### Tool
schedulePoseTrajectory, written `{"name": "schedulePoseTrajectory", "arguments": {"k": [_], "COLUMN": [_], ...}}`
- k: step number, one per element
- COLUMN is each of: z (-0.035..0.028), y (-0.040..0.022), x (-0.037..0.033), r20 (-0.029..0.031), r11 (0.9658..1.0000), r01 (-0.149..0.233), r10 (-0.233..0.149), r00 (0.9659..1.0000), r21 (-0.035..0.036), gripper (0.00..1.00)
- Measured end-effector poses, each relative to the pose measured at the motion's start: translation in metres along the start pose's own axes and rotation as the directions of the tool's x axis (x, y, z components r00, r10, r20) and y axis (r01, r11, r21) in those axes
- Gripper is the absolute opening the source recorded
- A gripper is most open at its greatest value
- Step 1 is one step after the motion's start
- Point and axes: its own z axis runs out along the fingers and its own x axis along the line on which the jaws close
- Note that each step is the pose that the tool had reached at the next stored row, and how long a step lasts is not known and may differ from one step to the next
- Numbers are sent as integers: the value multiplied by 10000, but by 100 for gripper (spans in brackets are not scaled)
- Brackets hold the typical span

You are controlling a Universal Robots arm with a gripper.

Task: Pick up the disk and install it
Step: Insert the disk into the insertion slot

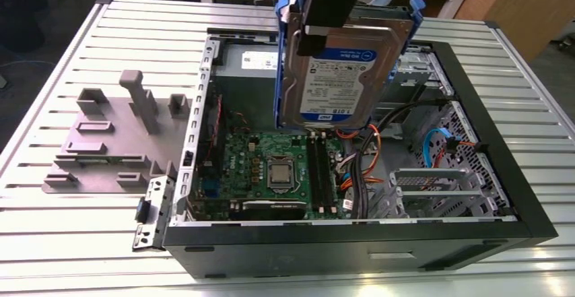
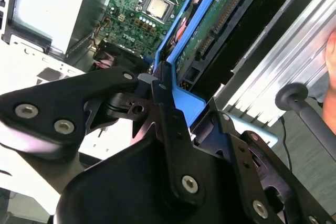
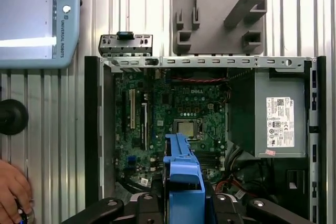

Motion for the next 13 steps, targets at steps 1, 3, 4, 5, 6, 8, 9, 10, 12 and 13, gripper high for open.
{"name": "schedulePoseTrajectory", "arguments": {"k": [1, 3, 4, 5, 6, 8, 9, 10, 12, 13], "z": [2, 6, 7, 9, 11, 15, 16, 19, 23, 25], "y": [-10, -35, -51, -70, -88, -125, -146, -166, -205, -222], "x": [5, 7, 7, 7, 7, 6, 6, 6, 5, 4], "r20": [1, 0, -2, -1, -1, -1, -2, -1, -1, -1], "r11": [10000, 10000, 10000, 10000, 10000, 10000, 10000, 10000, 10000, 10000], "r01": [0, 0, 0, 0, 0, 0, -1, 0, 0, 0], "r10": [0, 0, 0, 0, 0, 0, 1, 0, 0, 0], "r00": [10000, 10000, 10000, 10000, 10000, 10000, 10000, 10000, 10000, 10000], "r21": [1, 1, 0, 0, 0, 0, 0, 0, 0, 0], "gripper": [36, 36, 36, 36, 36, 36, 36, 36, 36, 36]}}
